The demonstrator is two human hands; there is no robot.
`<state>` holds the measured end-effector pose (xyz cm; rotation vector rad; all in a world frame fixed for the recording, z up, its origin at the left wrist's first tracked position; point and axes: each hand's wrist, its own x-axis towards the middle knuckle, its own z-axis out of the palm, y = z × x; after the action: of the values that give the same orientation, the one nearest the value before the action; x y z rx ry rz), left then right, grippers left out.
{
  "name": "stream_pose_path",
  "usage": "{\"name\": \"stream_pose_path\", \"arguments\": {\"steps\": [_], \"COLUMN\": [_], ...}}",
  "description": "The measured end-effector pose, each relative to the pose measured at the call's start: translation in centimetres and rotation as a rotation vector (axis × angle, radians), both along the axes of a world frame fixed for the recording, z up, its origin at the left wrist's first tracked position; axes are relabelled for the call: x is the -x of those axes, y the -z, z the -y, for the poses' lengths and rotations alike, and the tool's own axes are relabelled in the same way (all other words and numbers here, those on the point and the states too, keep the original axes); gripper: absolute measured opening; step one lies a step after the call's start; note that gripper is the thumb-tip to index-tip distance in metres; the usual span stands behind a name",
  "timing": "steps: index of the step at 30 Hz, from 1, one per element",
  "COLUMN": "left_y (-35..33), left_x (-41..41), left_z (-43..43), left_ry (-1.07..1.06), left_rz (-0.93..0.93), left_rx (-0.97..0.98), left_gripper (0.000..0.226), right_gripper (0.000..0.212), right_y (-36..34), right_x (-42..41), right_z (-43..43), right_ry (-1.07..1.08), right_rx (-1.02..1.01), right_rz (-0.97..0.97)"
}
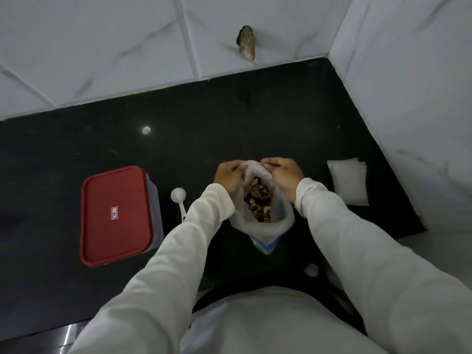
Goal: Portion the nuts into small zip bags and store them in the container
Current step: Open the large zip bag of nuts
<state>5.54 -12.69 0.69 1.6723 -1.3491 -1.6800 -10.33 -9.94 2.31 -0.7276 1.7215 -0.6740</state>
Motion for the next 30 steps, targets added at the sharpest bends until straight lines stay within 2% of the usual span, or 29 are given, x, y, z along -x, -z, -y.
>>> {"name": "stream_pose_path", "arguments": {"steps": [3, 5, 7, 9, 11, 13, 15, 17, 19, 21, 23, 25, 27, 29, 30], "left_y": [0.8, 1.5, 1.6, 1.3, 0.7, -1.0, -2.4, -3.8, -4.4, -3.6, -2.9, -2.2, -1.5, -0.9, -0.4], "left_x": [-0.3, -0.2, 0.3, 1.0, 1.0, 0.4, -0.5, -1.1, -0.7, -0.1, -0.1, -0.7, -1.5, -1.9, -2.0], "left_z": [1.2, 1.9, 2.0, 1.8, 0.8, -1.0, -3.1, -5.3, -7.1, -8.2, -8.5, -8.6, -8.5, -8.3, -8.3], "left_ry": [-0.007, -0.094, -0.164, -0.199, -0.222, -0.175, -0.107, 0.032, 0.191, 0.194, 0.059, -0.158, -0.358, -0.480, -0.515], "left_rz": [-0.090, -0.176, -0.206, -0.068, 0.163, 0.365, 0.526, 0.660, 0.755, 0.746, 0.634, 0.413, 0.159, -0.049, -0.119], "left_rx": [-0.155, -0.292, -0.350, -0.243, 0.007, 0.240, 0.377, 0.320, 0.136, 0.096, 0.129, 0.070, -0.024, -0.104, -0.140], "left_gripper": [0.021, 0.029, 0.033, 0.021, 0.010, 0.013, 0.026, 0.048, 0.059, 0.048, 0.028, 0.017, 0.012, 0.009, 0.010], "right_gripper": [0.027, 0.031, 0.030, 0.022, 0.017, 0.022, 0.032, 0.044, 0.048, 0.039, 0.032, 0.025, 0.021, 0.023, 0.023], "right_y": [0.1, 0.6, 0.4, 0.8, 0.0, -0.2, -0.4, -0.2, 0.6, 0.9, 0.8, 0.8, 0.8, 0.6, 0.4], "right_x": [0.4, 0.6, 0.4, 0.3, 0.1, 0.2, 0.4, 0.5, 0.3, 0.0, 0.1, 0.3, 0.2, 0.1, -0.1], "right_z": [1.2, 1.7, 1.7, 1.3, -0.1, -2.6, -5.1, -7.5, -8.9, -9.0, -8.5, -8.2, -8.0, -7.5, -7.3], "right_ry": [0.175, 0.185, 0.173, 0.193, 0.109, -0.092, -0.253, -0.360, -0.349, -0.283, -0.187, -0.024, 0.232, 0.423, 0.467], "right_rx": [-0.214, -0.227, -0.210, -0.039, 0.120, 0.289, 0.396, 0.377, 0.341, 0.348, 0.272, 0.144, 0.045, -0.011, -0.017], "right_rz": [0.257, 0.251, 0.079, -0.080, -0.209, -0.426, -0.607, -0.729, -0.753, -0.699, -0.546, -0.285, 0.056, 0.354, 0.425]}}
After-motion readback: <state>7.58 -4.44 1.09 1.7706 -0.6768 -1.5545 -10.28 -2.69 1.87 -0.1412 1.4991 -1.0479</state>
